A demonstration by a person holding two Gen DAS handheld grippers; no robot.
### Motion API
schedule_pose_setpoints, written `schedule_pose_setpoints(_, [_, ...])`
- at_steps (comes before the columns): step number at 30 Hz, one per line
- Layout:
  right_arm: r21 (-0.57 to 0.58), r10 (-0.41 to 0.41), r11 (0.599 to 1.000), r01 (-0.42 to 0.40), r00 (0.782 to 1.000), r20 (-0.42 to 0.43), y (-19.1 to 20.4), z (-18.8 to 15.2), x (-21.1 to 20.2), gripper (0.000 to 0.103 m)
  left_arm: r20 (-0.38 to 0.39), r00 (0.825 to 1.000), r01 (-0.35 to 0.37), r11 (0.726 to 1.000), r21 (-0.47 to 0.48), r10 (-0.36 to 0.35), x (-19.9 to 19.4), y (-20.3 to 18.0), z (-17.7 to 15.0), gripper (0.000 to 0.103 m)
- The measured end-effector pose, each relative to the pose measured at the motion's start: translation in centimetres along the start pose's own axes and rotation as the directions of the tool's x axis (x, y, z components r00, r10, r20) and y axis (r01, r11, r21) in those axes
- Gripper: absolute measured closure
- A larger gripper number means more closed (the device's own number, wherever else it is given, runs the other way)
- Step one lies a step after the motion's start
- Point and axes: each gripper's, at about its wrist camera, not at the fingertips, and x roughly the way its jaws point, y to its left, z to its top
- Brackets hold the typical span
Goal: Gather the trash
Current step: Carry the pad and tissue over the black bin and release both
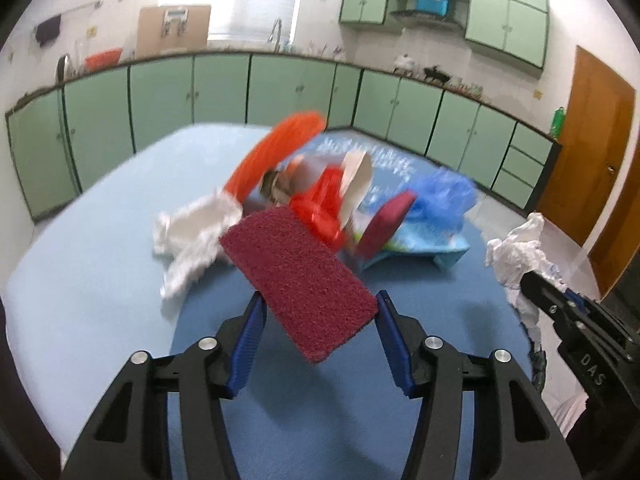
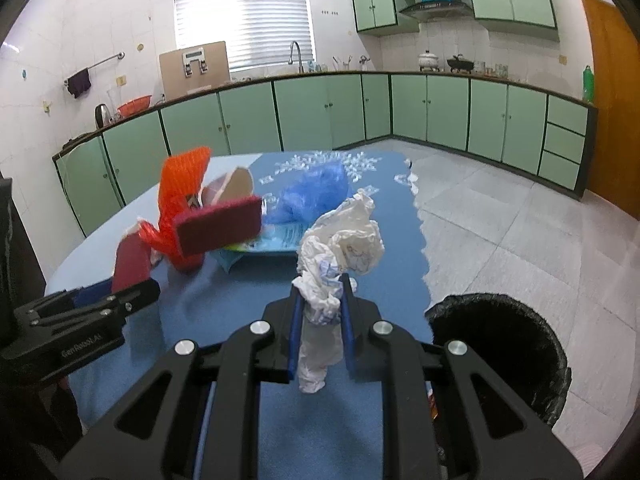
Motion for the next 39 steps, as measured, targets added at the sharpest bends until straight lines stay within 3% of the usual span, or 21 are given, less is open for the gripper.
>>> schedule_pose_setpoints(5, [0.003,-0.004,1.000,0.004,1.000,0.024,-0.2,0.9,-1.1,0.087,0.072,0.997,0.028,0.998,0.051,-0.032,-1.7,-1.8,1.6,0.048])
schedule_pose_setpoints(18, [0.053,-0.051,0.997,0.047,0.996,0.072,-3.1,2.1,-3.4,0.087,0.101,0.985,0.125,0.984,0.128,-0.138,-1.3,-6.6,3.9,0.048])
schedule_pose_setpoints(31, [0.108,-0.186,0.978,0.178,0.980,0.072,-9.8,1.7,-4.9,0.087,0.057,0.968,0.230,0.951,0.207,-0.246,1.6,-13.7,4.7,0.048])
schedule_pose_setpoints(39, [0.162,-0.258,0.954,0.251,0.966,0.024,-15.1,0.3,-3.7,0.087,-0.009,0.945,0.317,0.910,0.267,-0.327,4.7,-19.5,4.3,0.048])
